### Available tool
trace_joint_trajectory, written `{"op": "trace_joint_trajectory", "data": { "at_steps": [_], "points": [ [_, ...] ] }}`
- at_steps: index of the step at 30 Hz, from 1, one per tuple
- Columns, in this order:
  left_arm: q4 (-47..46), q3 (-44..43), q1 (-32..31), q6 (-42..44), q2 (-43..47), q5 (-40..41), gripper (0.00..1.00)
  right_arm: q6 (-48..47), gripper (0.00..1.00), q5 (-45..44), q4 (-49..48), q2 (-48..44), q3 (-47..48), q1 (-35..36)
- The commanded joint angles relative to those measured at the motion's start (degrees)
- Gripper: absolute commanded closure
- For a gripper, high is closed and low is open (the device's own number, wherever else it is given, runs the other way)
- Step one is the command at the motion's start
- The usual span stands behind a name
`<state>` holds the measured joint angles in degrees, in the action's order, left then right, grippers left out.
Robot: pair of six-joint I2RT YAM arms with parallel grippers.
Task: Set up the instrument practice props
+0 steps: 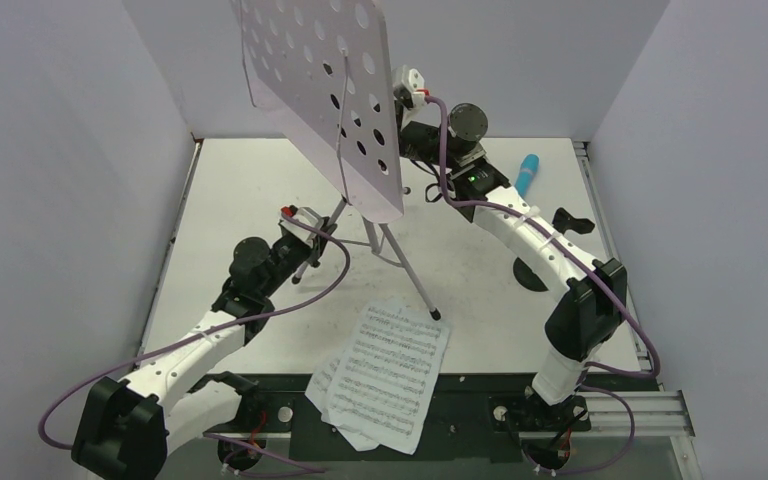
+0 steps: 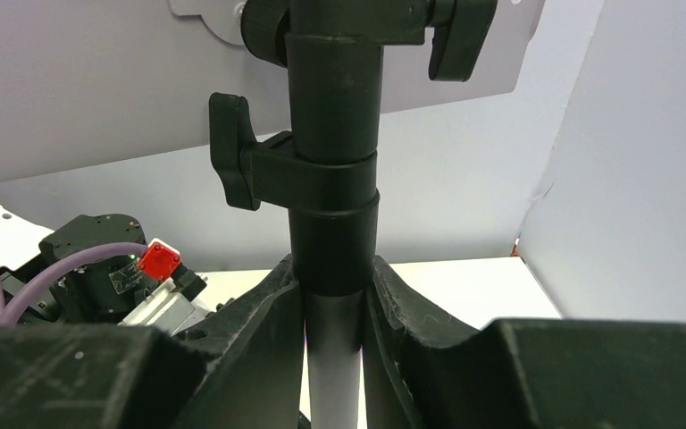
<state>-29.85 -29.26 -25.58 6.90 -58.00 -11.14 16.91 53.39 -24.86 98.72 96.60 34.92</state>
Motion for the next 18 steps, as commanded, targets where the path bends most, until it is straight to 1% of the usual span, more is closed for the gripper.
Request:
{"op": "trace_joint_trajectory", "data": {
  "at_steps": [1,5,8,12,18],
  "points": [
    [0.8,-0.4,0.0,-2.3,-0.6,4.6,1.00,0.4,0.95,-3.8,-18.4,-9.8,4.4,-0.7],
    [-1.3,-0.7,-1.1,-3.2,-2.1,5.3,1.00,-0.3,0.95,-4.2,-18.2,-10.7,2.4,-1.4],
    [-1.8,-1.3,-2.8,-3.0,-4.1,7.6,1.00,0.7,0.95,-4.3,-19.4,-10.9,1.5,-2.6],
    [-2.8,-1.6,-5.5,-2.6,-6.1,14.0,1.00,2.4,0.95,-3.7,-21.3,-11.4,0.2,-4.6],
    [-3.6,-1.9,-9.9,0.7,-8.1,22.7,1.00,3.2,0.95,-3.7,-24.0,-12.6,-2.3,-7.0]
  ]
}}
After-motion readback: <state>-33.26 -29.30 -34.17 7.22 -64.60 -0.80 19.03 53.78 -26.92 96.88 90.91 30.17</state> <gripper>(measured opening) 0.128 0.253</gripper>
